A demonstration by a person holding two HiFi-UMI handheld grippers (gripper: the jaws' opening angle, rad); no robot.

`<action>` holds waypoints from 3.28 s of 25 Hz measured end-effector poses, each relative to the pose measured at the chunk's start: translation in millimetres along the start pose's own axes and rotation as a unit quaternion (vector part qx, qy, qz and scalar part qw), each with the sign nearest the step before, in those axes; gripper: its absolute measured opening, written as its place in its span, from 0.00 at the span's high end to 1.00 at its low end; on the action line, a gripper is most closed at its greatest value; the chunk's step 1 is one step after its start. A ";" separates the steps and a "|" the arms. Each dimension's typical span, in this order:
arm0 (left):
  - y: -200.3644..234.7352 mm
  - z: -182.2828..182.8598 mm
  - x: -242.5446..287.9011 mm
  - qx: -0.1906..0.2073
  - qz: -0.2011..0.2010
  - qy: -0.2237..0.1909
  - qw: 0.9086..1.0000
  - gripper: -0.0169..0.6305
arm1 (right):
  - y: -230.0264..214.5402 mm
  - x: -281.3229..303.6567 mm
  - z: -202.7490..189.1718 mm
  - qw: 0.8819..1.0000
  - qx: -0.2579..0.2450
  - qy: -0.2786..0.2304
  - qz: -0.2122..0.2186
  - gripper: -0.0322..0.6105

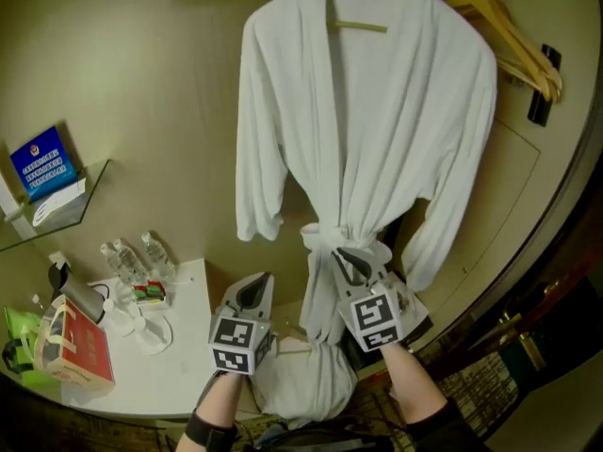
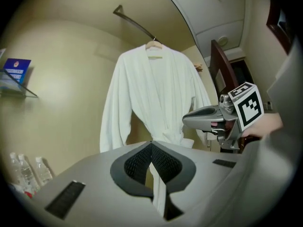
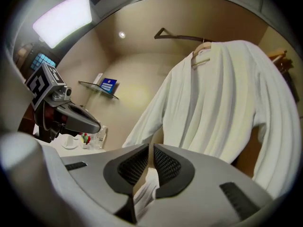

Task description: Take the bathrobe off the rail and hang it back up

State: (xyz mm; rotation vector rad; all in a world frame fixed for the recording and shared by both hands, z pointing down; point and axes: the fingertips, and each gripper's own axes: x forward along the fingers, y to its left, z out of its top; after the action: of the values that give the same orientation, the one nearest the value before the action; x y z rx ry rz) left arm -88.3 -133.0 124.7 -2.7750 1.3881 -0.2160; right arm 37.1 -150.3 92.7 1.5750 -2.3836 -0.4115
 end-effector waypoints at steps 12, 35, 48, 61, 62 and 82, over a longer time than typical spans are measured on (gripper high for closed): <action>0.1 138.4 30.8 0.048 -0.078 -0.110 0.990 0.97 | -91.2 -6.4 159.3 0.980 -0.111 -0.066 -0.153 0.72; -3.2 347.9 40.0 0.081 -0.137 -0.223 0.962 0.97 | -226.6 -25.1 391.7 0.889 -0.273 -0.078 -0.358 0.48; -11.1 418.7 86.4 0.082 -0.102 -0.241 0.962 0.97 | -290.6 24.1 412.3 0.896 -0.329 -0.039 -0.297 0.48; -16.5 436.1 119.0 0.085 -0.095 -0.257 0.958 0.97 | -309.1 62.7 422.7 0.902 -0.354 -0.048 -0.244 0.63; -17.4 435.3 121.0 0.086 -0.096 -0.257 0.958 0.97 | -309.7 62.9 422.4 0.902 -0.352 -0.052 -0.245 0.63; 0.5 432.1 128.3 0.093 -0.081 -0.248 0.961 0.97 | -316.0 64.8 428.1 0.873 -0.366 -0.093 -0.308 0.64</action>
State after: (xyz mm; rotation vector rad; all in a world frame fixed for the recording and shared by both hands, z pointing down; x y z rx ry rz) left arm 46.9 -250.4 -288.9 -2.5376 0.9661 0.3111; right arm 126.4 -288.2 -417.5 1.8705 -1.4309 -1.4412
